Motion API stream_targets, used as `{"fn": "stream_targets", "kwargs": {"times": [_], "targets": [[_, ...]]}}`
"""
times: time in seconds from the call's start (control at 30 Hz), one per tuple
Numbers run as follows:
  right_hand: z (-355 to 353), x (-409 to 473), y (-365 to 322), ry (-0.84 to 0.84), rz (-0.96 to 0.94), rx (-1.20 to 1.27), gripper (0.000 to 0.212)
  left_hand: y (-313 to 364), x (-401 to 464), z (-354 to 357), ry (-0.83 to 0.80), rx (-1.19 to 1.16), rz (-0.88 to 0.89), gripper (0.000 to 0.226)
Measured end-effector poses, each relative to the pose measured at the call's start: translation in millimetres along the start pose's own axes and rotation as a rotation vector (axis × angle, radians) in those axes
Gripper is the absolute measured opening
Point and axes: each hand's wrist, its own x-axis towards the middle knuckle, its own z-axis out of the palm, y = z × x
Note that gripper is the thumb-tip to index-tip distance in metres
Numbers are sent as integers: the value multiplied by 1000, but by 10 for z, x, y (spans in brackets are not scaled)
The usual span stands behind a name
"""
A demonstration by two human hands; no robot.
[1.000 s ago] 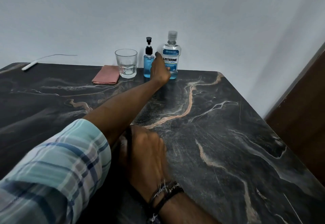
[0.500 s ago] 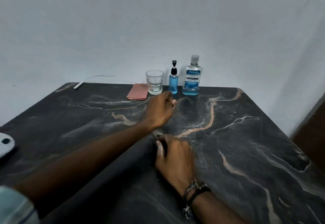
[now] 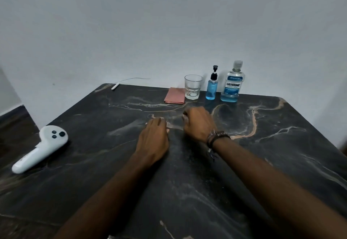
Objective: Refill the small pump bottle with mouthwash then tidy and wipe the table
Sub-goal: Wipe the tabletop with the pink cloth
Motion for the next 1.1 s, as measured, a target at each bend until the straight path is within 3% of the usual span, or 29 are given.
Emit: {"fn": "stream_targets", "kwargs": {"times": [0.2, 0.63, 0.87, 1.1], "targets": [[347, 882, -44, -157, -116, -94, 32, -88, 70, 134, -210, 74, -90, 53], [937, 2034, 11, -299, 86, -237, 95, -107, 81, 215, -240, 103, -109, 62], [999, 1871, 31, -331, 44, -203, 77, -122, 93, 184, -233, 49, -145, 61], [711, 863, -61, -367, -91, -157, 67, -89, 89, 76, -226, 28, -151, 58]]}}
